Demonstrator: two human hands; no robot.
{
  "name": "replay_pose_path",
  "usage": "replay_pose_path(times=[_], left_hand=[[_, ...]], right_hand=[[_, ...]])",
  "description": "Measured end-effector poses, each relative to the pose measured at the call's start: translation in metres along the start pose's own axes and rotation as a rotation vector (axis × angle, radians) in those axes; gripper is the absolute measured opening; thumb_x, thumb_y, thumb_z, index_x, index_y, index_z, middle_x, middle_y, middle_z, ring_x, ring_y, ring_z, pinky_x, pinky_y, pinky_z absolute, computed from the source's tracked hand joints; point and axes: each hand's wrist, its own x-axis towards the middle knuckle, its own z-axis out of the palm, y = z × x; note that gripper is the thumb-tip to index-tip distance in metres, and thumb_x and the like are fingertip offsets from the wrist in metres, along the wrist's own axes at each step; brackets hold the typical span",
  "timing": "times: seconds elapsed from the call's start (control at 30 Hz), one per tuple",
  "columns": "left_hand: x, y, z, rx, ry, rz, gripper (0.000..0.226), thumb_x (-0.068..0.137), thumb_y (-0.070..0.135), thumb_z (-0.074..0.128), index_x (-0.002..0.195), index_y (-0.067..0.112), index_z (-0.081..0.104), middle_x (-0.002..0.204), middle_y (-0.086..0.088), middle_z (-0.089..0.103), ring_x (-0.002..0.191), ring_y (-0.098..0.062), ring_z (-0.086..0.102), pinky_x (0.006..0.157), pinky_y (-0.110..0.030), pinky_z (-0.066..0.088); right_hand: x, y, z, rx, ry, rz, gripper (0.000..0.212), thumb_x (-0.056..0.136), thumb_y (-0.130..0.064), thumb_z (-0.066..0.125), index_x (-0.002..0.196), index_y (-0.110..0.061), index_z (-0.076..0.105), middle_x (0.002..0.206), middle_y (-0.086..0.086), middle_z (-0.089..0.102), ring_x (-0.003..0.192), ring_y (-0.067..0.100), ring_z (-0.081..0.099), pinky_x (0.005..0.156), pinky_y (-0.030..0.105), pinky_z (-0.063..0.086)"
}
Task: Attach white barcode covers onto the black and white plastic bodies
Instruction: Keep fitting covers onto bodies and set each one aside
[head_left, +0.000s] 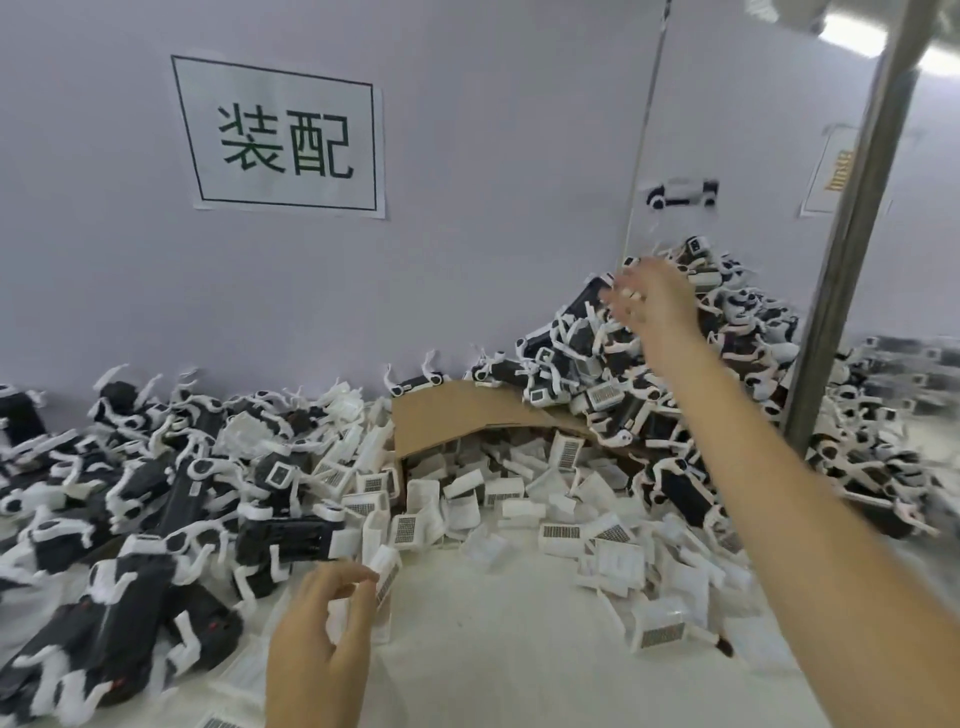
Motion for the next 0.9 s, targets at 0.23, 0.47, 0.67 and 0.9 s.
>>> replay_pose_path(times=[0.23, 0.47, 0.67, 0.9], left_hand=[[0.003, -0.015, 0.0, 0.456, -0.048, -0.094, 0.026, 0.083, 0.012, 0.074, 0.108, 0.017, 0.068, 0.118, -0.007, 0.062, 0.11, -0.03, 0.051, 0.091, -0.04, 0.039], [0.005, -0.019, -0.011, 0.522, -0.112, -0.151, 0.053, 0.085, 0.019, 0.075, 0.132, 0.022, 0.051, 0.138, -0.003, 0.045, 0.127, -0.023, 0.039, 0.105, -0.033, 0.035], [0.006, -0.023, -0.019, 0.558, -0.16, -0.181, 0.055, 0.09, 0.015, 0.066, 0.14, 0.022, 0.044, 0.135, -0.001, 0.051, 0.12, -0.021, 0.055, 0.097, -0.039, 0.05], [0.005, -0.022, -0.02, 0.491, -0.128, -0.13, 0.042, 0.088, 0.006, 0.062, 0.124, 0.028, 0.058, 0.122, 0.011, 0.06, 0.1, -0.014, 0.063, 0.082, -0.034, 0.054]], right_hand=[[-0.176, 0.154, 0.014, -0.488, -0.443, 0.094, 0.025, 0.097, -0.025, 0.059, 0.119, -0.038, 0.057, 0.129, -0.012, 0.059, 0.115, 0.009, 0.059, 0.08, 0.014, 0.048], [-0.219, 0.201, 0.02, -1.114, -0.782, -0.022, 0.056, 0.097, -0.043, 0.052, 0.149, -0.029, 0.037, 0.158, -0.008, 0.026, 0.147, 0.012, 0.022, 0.117, 0.034, 0.015], [-0.217, 0.202, 0.017, -0.903, -0.675, -0.035, 0.028, 0.088, -0.024, 0.07, 0.113, -0.03, 0.06, 0.107, -0.01, 0.052, 0.111, 0.012, 0.052, 0.095, 0.024, 0.04], [-0.219, 0.202, 0.021, -0.918, -0.742, -0.132, 0.074, 0.092, -0.042, 0.065, 0.155, -0.031, 0.027, 0.159, -0.016, 0.021, 0.144, 0.007, 0.028, 0.114, 0.034, 0.029]])
